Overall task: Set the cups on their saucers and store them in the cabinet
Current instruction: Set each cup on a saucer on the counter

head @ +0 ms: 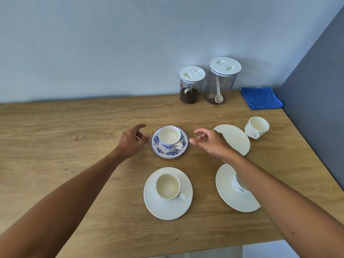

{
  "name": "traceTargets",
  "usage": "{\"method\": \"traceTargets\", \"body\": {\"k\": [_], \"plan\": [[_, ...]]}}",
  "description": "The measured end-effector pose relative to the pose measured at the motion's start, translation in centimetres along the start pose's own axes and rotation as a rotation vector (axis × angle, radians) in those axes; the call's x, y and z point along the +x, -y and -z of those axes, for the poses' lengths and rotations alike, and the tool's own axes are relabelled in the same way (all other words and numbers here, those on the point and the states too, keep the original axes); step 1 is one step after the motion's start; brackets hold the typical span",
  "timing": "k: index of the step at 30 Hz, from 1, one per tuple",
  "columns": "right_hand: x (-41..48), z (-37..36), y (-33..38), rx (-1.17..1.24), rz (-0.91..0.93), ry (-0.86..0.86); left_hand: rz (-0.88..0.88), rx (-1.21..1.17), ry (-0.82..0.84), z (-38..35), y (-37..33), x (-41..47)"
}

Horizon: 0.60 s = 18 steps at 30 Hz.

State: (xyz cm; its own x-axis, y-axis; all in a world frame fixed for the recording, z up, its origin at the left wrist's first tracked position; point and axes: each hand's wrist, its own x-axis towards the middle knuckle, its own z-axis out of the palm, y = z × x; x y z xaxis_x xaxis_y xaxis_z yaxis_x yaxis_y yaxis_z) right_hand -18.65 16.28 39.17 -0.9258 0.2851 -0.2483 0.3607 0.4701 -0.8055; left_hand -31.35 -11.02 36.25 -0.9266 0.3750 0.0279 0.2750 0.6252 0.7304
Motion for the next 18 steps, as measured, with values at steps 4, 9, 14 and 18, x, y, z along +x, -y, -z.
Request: {"method": "traceTargets", "body": {"k": [4,9,14,18], "plan": [[-1.3,3.7,-1.5,-0.034,0.000,-0.118,-0.127,0.039,0.031,0.3,-3.1,1.8],[-3.5,8.4,-4.6,-0.006,-0.046,-0.240,-0.296,0.061,0.047,-2.8,-8.6,3.6],[-5.2,12.7,-7.7,-0.015,-0.094,-0.297,-0.361,0.066,0.119,-8.4,-13.2,4.0],[-5.3,14.9,-9.7,-0.026,-0.137,-0.377,-0.343,0.099,0.187,-12.6,-15.4,3.8]]}}
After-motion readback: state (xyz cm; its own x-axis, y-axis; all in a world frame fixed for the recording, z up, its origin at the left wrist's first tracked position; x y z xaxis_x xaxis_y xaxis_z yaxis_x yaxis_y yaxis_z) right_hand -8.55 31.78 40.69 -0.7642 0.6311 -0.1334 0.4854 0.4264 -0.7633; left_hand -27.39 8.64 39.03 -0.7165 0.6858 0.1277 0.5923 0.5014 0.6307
